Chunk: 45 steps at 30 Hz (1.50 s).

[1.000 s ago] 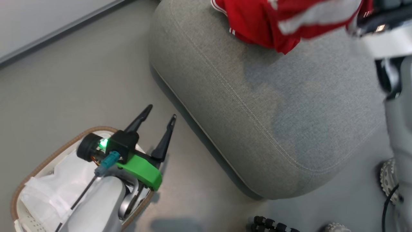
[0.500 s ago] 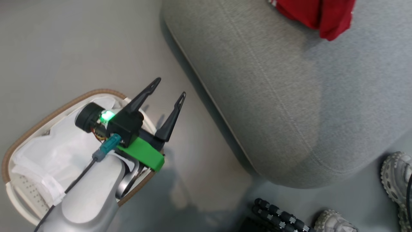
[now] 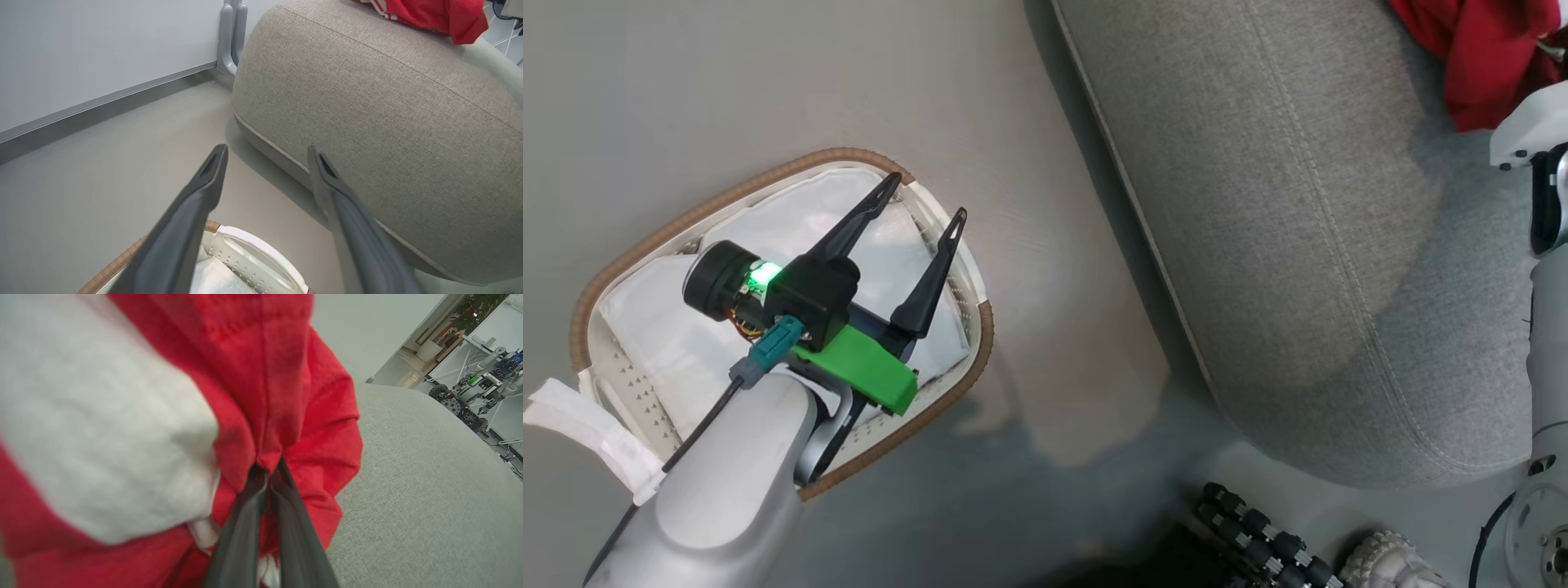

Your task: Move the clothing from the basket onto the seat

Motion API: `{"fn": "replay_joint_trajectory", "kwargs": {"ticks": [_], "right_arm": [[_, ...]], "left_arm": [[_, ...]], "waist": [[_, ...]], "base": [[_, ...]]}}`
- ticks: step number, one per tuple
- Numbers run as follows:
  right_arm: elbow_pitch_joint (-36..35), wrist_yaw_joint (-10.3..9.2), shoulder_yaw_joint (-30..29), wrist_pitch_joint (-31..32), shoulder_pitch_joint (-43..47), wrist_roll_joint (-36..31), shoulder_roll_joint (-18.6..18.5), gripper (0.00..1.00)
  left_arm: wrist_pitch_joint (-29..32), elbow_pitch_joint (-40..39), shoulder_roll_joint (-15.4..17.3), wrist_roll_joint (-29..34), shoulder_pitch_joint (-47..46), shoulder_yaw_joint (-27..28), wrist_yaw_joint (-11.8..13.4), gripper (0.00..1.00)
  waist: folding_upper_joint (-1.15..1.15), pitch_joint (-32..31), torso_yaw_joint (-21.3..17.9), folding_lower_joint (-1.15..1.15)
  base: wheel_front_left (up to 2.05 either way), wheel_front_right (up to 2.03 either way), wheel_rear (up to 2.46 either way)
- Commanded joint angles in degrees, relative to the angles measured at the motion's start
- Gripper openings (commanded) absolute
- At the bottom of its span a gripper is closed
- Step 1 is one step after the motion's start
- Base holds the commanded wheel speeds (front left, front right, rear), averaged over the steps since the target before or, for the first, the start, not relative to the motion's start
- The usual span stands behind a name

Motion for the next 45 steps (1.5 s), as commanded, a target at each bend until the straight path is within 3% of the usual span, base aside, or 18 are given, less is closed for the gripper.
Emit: {"fn": "replay_joint_trajectory", "kwargs": {"ticks": [1, 2, 3, 14, 26, 35, 45], "right_arm": [[0.12, -0.08, -0.38, 0.0, 1.21, -0.72, 0.31, 0.45], [-0.27, -0.08, -0.86, 0.0, 1.89, -0.67, 0.76, 0.79], [-0.57, -0.08, -0.95, 0.0, 2.32, -0.82, 1.05, 1.0], [-8.35, -0.08, 0.74, 0.0, 14.19, 3.14, 1.6, 1.0], [-19.37, -0.08, 8.39, 0.0, 24.18, 10.25, 3.51, 1.0], [-20.59, -0.08, 15.98, 0.0, 27.23, 11.4, 6.2, 1.0], [-18.13, -0.08, 21.05, 0.0, 29.67, 16.1, 6.68, 1.0]], "left_arm": [[-0.05, 0.09, -0.05, -0.37, 0.83, 0.18, -0.17, 1.0], [-0.06, 0.3, -0.35, -0.37, 1.18, 0.33, -0.17, 1.0], [-0.06, 0.46, -0.63, -0.32, 1.44, 0.38, -0.17, 1.0], [-0.05, 3.21, -5.91, -1.01, 6.19, 1.96, -0.17, 1.0], [-0.06, 5.9, -9.44, 1.52, 13.66, 10.44, -0.17, 1.0], [-0.05, 7.23, -11.43, 4.22, 17.46, 18.18, -0.17, 1.0], [-0.06, 9.4, -14.12, 7.88, 20.95, 29.26, 0.24, 1.0]], "waist": [[0.0, -0.51, 0.12, -0.01], [0.0, -1.06, -0.03, -0.01], [0.0, -1.51, -0.11, -0.01], [0.0, -14.07, 0.49, -0.01], [0.0, -23.4, 4.41, -0.01], [0.0, -27.61, 9.9, -0.01], [0.0, -30.89, 16.34, -0.01]], "base": [[0.0, 0.0, 0.0], [0.0, 0.0, 0.0], [0.0, 0.0, 0.0], [0.0, 0.0, 0.0], [0.0, 0.0, 0.0], [0.0, 0.0, 0.0], [0.0, 0.0, 0.0]]}}
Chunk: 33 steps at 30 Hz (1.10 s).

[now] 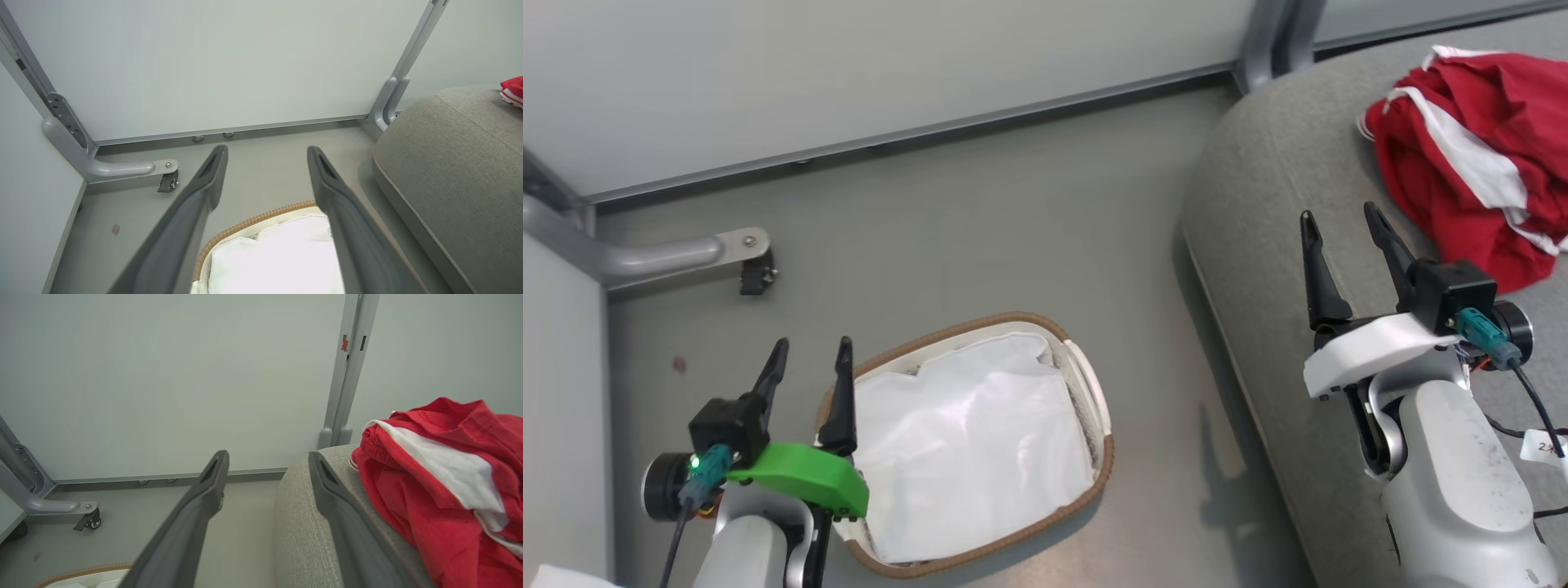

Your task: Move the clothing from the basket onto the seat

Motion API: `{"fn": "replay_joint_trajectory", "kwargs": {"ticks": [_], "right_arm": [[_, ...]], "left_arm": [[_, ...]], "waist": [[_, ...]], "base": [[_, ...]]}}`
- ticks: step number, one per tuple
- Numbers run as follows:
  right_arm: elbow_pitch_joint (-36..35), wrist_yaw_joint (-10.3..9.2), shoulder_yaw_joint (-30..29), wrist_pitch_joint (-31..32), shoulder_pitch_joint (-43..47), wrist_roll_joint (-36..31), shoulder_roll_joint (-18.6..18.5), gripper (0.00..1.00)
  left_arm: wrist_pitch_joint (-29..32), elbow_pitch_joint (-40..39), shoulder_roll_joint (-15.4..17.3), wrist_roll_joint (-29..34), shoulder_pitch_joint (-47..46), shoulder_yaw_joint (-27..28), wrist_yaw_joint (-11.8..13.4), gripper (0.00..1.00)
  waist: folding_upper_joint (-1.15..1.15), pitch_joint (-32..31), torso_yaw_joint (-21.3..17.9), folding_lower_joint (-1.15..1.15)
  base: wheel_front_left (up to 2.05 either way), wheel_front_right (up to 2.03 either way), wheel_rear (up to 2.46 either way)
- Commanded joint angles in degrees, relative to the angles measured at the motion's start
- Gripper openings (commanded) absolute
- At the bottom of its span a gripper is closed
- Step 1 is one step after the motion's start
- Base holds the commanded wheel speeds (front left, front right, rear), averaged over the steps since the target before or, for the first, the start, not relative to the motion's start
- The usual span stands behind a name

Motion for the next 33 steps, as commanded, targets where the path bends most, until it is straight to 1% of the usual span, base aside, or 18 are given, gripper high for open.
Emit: {"fn": "replay_joint_trajectory", "kwargs": {"ticks": [1, 6, 13, 22, 30, 31, 33], "right_arm": [[0.18, -0.08, -0.34, -0.01, 1.25, 1.75, -0.39, 1.0], [1.43, -0.08, 1.12, -0.01, 3.22, 3.14, -0.34, 1.0], [2.2, -0.08, 1.63, -0.01, 6.43, 3.53, -0.31, 1.0], [2.79, -0.08, 1.24, -0.01, 11.19, 3.58, -0.28, 1.0], [3.04, -0.08, 1.65, -0.01, 13.96, 4.16, -0.3, 1.0], [3.09, 0.0, 1.67, 0.0, 13.18, 3.82, 0.04, 0.0], [3.9, 0.0, 1.61, 0.07, 13.81, 3.9, 0.21, 0.0]], "left_arm": [[-0.05, 0.08, -0.39, 0.92, 1.33, 1.36, 0.24, 1.0], [-0.04, 1.03, -1.73, 1.8, 3.6, 5.85, 0.09, 1.0], [-0.04, 1.62, -2.73, 1.9, 6.22, 8.92, -0.21, 1.0], [-0.04, 2.57, -3.19, 0.86, 10.94, 9.16, -0.31, 1.0], [-0.04, 2.04, -3.4, -0.43, 14.09, 9.43, -0.32, 1.0], [0.03, 2.27, -3.49, -0.29, 13.42, 9.27, -0.08, 0.0], [0.1, 3.17, -3.66, -0.38, 13.56, 9.24, -0.07, 0.0]], "waist": [[0.0, -2.7, 3.37, 0.0], [0.0, -4.46, 4.91, 0.0], [0.0, -6.57, 5.6, 0.0], [0.0, -10.6, 5.7, 0.0], [0.0, -12.54, 4.97, 0.0], [0.0, -12.27, 5.26, 0.0], [0.0, -12.3, 5.27, 0.0]], "base": [[0.0, 0.0, 0.0], [0.0, 0.0, 0.0], [0.0, 0.0, 0.0], [0.0, 0.0, 0.0], [0.0, 0.0, 0.0], [0.0, 0.0, 0.0], [0.0, 0.0, 0.0]]}}
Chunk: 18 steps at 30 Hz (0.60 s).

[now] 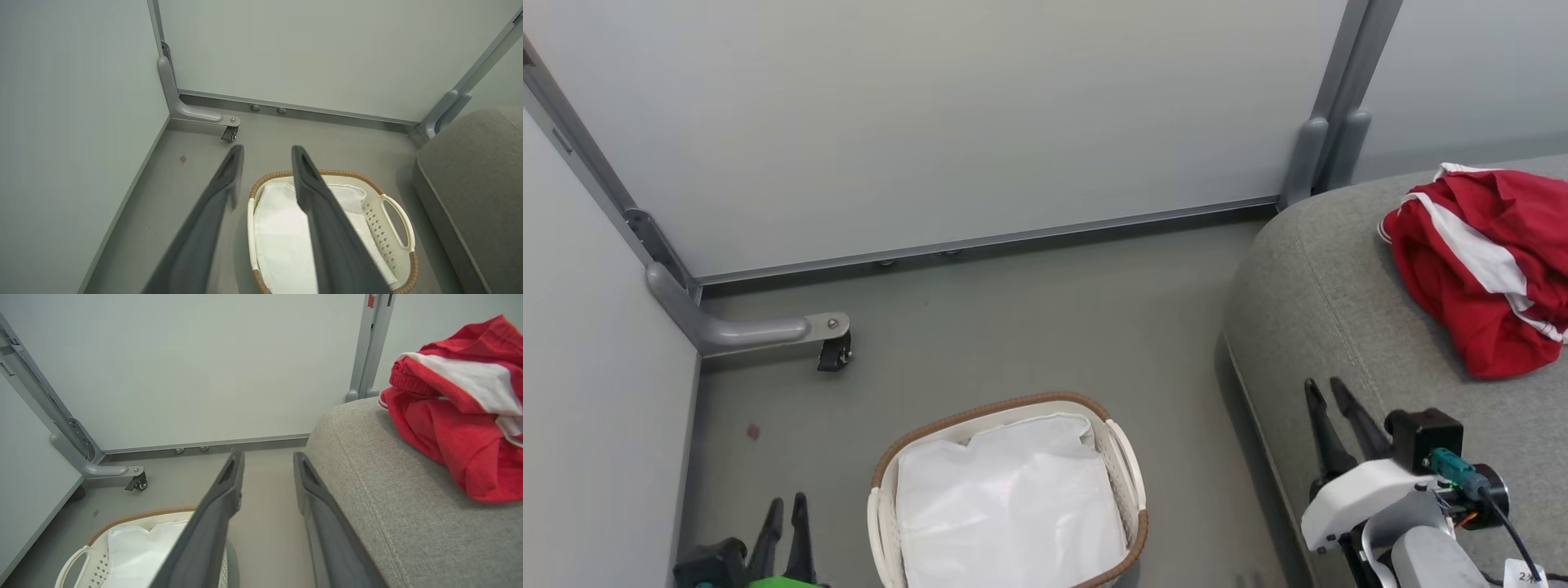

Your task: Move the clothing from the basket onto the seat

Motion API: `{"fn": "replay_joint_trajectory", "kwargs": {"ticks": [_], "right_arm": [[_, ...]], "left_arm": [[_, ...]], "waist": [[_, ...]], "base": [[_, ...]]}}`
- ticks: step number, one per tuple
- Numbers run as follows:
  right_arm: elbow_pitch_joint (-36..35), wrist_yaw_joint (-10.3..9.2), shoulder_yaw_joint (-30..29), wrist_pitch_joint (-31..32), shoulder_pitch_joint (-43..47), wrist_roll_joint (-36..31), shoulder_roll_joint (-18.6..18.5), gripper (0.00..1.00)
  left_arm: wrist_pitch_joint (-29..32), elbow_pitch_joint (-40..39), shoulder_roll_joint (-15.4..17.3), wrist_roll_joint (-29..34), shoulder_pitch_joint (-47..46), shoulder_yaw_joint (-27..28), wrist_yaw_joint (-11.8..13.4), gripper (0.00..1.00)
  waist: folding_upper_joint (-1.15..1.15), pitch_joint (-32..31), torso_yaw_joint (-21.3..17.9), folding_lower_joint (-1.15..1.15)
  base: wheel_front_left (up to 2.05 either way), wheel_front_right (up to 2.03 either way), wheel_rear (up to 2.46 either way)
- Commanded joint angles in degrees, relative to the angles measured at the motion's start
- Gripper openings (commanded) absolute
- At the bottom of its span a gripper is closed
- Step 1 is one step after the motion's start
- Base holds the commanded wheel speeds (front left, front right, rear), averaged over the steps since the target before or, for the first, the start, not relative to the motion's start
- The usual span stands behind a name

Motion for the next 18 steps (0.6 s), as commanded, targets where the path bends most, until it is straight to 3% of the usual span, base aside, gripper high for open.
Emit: {"fn": "replay_joint_trajectory", "kwargs": {"ticks": [1, 18], "right_arm": [[0.49, 0.0, -0.01, 0.03, 0.35, 0.04, 0.11, 0.0], [-1.47, -0.01, -1.37, 4.44, 1.9, 16.51, 0.15, 0.0]], "left_arm": [[0.01, 0.45, -0.09, -0.04, 0.02, -0.02, 0.0, 0.0], [4.48, -1.97, -0.18, -15.19, -1.25, 1.18, -0.04, 0.0]], "waist": [[0.0, 0.0, 0.0, 0.0], [0.0, 0.02, 0.05, 0.0]], "base": [[0.0, 0.0, 0.0], [0.0, 0.0, 0.0]]}}
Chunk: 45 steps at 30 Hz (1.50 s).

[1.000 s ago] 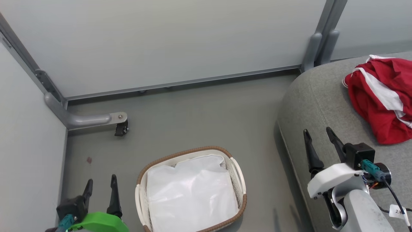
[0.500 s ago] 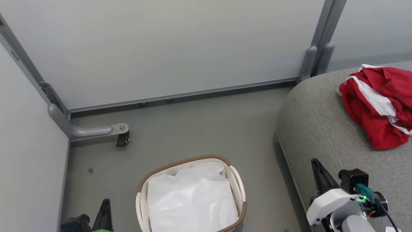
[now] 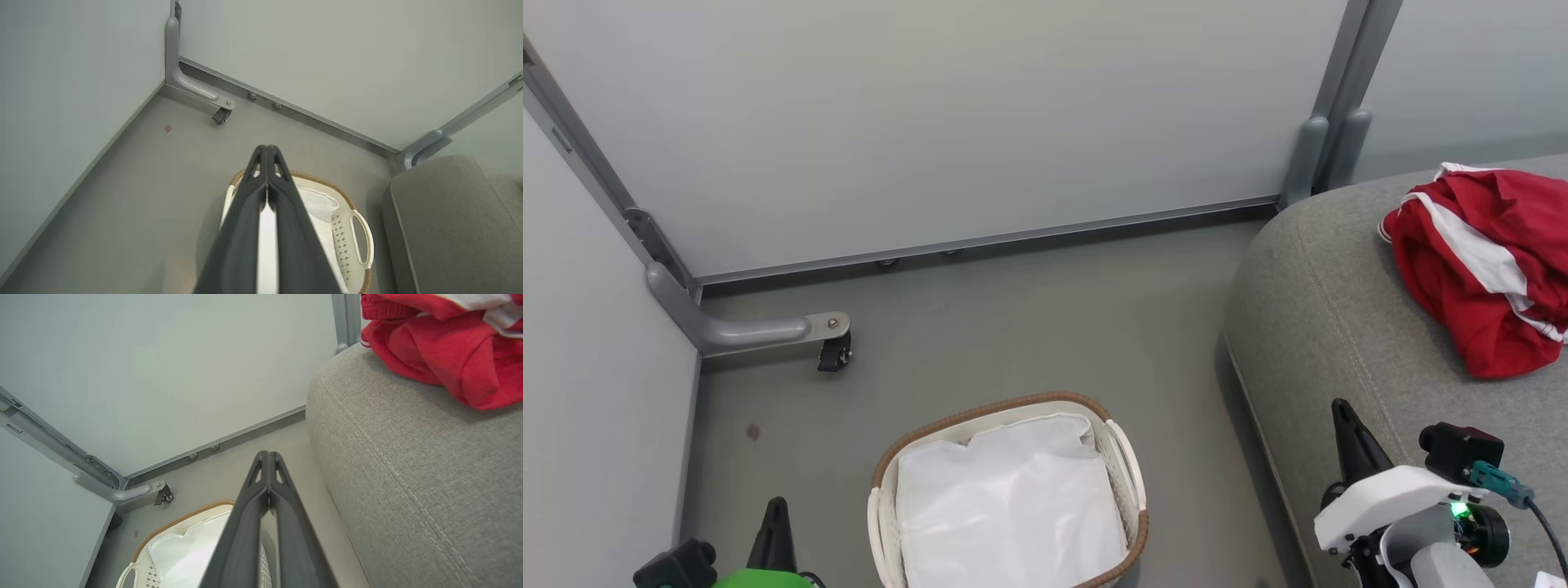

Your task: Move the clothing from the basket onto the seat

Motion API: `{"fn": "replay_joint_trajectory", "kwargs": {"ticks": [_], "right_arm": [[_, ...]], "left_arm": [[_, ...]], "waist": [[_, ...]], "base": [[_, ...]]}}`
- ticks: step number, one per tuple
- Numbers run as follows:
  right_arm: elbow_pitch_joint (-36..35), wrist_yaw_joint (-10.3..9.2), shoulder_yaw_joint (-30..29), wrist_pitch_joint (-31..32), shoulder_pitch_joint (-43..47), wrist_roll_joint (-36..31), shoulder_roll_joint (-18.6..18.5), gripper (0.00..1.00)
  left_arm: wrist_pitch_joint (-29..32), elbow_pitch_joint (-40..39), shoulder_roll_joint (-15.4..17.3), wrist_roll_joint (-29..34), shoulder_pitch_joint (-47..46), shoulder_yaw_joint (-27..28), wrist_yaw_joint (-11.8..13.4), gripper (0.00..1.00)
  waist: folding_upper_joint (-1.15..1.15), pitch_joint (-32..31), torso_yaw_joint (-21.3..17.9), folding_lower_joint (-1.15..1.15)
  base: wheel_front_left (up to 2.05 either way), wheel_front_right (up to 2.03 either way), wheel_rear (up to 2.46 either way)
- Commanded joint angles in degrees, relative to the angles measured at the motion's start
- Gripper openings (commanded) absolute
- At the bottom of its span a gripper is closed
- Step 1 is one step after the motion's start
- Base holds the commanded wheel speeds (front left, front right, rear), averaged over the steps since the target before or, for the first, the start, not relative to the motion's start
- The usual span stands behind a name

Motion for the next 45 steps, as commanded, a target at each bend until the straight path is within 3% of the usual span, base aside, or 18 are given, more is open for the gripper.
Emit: {"fn": "replay_joint_trajectory", "kwargs": {"ticks": [1, 21, 45], "right_arm": [[-1.45, -0.01, -0.33, 0.54, -0.41, 2.54, -0.28, 0.0], [-4.81, -0.02, -1.65, 5.09, 0.41, 20.36, -0.46, 0.0], [-7.9, -0.04, -2.97, 9.49, 1.25, 37.18, -0.63, 0.0]], "left_arm": [[0.51, -1.33, 0.22, -2.4, -1.36, 0.31, -0.04, 0.0], [5.04, -4.98, 0.32, -18.63, -2.77, 1.5, -0.09, 0.0], [9.4, -8.39, 0.43, -33.93, -4.05, 2.73, -0.15, 0.0]], "waist": [[0.0, 0.0, 0.01, 0.0], [0.0, 0.05, 0.08, 0.0], [0.0, 0.09, 0.16, 0.0]], "base": [[0.0, 0.0, 0.0], [0.0, 0.0, 0.0], [0.0, 0.0, 0.0]]}}
